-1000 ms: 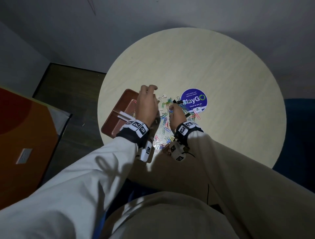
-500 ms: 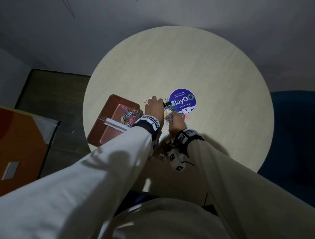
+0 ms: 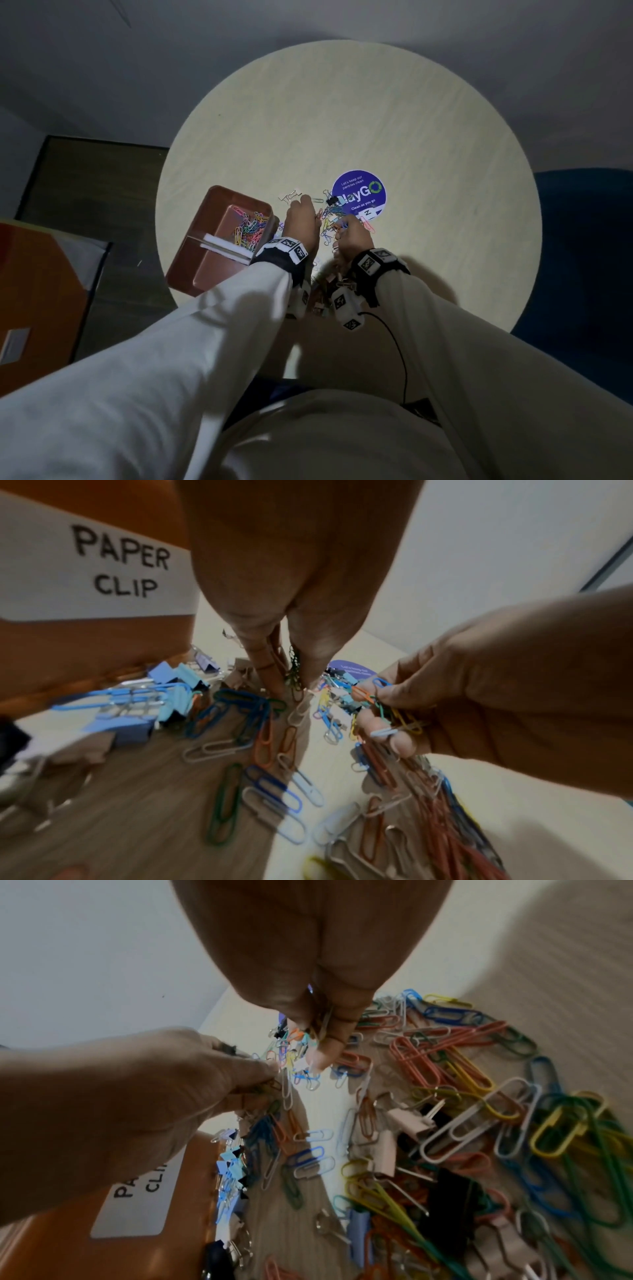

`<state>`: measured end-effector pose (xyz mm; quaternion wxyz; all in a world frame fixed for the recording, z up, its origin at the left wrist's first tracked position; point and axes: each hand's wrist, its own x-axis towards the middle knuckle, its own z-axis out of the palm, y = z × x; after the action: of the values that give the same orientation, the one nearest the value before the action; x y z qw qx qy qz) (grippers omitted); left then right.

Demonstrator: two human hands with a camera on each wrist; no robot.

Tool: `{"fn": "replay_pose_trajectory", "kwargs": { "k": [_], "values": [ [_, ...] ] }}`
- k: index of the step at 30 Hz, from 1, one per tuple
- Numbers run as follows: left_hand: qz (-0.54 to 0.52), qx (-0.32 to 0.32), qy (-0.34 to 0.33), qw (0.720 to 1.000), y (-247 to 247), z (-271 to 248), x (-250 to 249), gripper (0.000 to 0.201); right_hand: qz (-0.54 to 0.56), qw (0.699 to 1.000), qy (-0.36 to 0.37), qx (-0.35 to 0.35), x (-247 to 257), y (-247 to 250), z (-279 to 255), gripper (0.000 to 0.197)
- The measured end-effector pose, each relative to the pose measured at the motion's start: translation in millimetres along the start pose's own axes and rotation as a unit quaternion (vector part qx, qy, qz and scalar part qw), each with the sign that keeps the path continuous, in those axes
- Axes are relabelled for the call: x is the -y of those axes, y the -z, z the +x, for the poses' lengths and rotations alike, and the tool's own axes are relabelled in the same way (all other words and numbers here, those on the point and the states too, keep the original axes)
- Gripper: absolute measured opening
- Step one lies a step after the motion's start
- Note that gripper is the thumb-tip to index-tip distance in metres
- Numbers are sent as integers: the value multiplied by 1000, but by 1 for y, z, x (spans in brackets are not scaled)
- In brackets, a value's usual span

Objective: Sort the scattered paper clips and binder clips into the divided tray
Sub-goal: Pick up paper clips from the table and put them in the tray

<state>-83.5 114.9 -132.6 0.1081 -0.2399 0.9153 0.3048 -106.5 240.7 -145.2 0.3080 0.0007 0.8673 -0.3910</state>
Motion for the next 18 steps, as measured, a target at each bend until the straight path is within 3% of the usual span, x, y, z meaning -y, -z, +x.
{"fn": "replay_pose_trajectory", "kwargs": {
  "k": [6,10,12,14,18],
  "values": [
    [-96,8,23,995,11,-17,4,21,49,998,-39,-18,-21,-11,14,26],
    [-172,34,15,984,17,-25,5,28,64,997,-43,-20,-13,-4,3,28],
    [-279,58,33,958,20,-30,2,22,87,995,-48,-8,-3,5,-7,18],
    [-406,81,71,907,23,-37,-1,15,116,992,-55,-7,4,11,-15,17],
    [-487,122,106,858,26,-49,-1,16,108,994,-27,-21,12,17,-24,16]
  ]
}}
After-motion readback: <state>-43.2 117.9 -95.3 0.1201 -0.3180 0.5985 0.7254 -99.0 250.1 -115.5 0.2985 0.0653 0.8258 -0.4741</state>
